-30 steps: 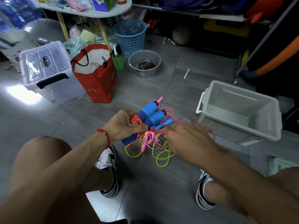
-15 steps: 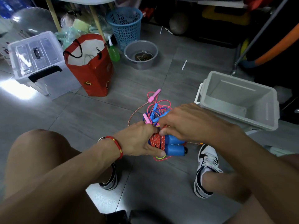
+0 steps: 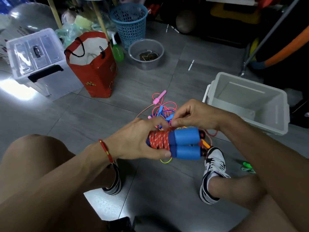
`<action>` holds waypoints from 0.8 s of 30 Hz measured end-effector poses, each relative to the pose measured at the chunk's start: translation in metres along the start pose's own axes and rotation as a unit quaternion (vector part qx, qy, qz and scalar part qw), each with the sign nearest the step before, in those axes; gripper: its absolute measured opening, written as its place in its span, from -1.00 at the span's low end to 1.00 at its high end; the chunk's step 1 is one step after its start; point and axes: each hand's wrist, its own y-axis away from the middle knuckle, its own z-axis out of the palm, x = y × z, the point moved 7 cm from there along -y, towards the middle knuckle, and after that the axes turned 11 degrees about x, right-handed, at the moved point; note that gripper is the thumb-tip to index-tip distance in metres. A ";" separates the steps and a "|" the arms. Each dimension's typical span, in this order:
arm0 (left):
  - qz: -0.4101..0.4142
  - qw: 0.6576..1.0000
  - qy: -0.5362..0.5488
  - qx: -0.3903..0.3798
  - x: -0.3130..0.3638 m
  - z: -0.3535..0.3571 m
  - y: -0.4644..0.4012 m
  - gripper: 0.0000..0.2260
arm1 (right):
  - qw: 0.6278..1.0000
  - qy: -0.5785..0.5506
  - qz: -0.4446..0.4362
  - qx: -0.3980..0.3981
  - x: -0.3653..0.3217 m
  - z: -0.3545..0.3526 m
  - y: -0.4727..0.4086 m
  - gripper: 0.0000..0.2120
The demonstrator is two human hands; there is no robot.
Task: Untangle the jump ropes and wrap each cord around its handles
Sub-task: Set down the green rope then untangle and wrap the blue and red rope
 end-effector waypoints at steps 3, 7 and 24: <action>-0.104 0.970 0.212 0.053 -0.014 -0.019 -0.002 -0.50 | 0.995 -0.086 0.022 0.047 0.001 0.011 0.000 -0.79; -0.185 0.936 0.288 0.078 -0.029 -0.027 -0.001 -0.80 | 0.996 -0.070 0.031 0.052 0.029 0.025 0.004 -0.80; -0.140 0.957 -0.060 0.248 -0.046 -0.029 -0.006 -0.64 | 0.967 0.072 0.103 0.220 -0.007 0.032 0.019 -0.57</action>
